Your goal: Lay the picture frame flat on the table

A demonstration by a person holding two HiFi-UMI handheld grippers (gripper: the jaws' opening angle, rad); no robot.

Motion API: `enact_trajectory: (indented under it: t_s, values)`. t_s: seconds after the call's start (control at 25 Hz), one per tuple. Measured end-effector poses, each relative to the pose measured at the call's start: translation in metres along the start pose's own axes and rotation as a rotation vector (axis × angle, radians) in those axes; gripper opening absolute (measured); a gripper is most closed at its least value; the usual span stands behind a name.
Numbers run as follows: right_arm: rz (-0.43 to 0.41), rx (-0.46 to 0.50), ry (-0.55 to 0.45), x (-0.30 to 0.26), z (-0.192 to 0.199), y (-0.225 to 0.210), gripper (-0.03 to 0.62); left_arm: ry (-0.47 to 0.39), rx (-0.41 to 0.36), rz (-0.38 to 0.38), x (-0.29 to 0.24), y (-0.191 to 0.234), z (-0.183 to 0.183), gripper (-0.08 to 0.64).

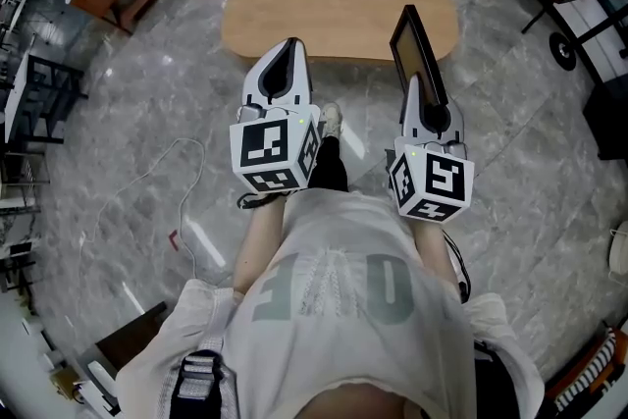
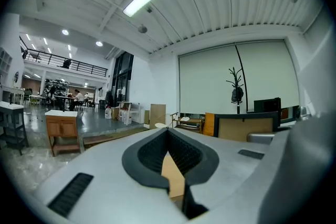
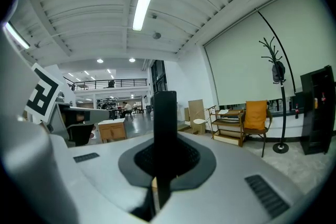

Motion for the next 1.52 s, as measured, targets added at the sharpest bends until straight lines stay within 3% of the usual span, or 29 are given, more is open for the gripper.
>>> enact_trajectory:
  t_s: [0.64, 1.52]
  values:
    - [-0.009, 0.021, 0.069, -0.090, 0.008, 0.019, 0.017, 0.032, 0.040, -0.006, -0.070, 0.058, 0.012, 0.009]
    - [0.021, 0.114, 0.122, -0.314, -0.051, 0.070, 0.017, 0.058, 0.096, 0.038, -0.265, 0.204, -0.032, 0.009]
Point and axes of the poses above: the fingertips, and each gripper's own axes: x backward along the fingers, y to its left, z out of its underside, the point moved 10 cm from there along x, backward along the fingers, and after that the axes turned 6 degrees about x, right-handed, at the moved point
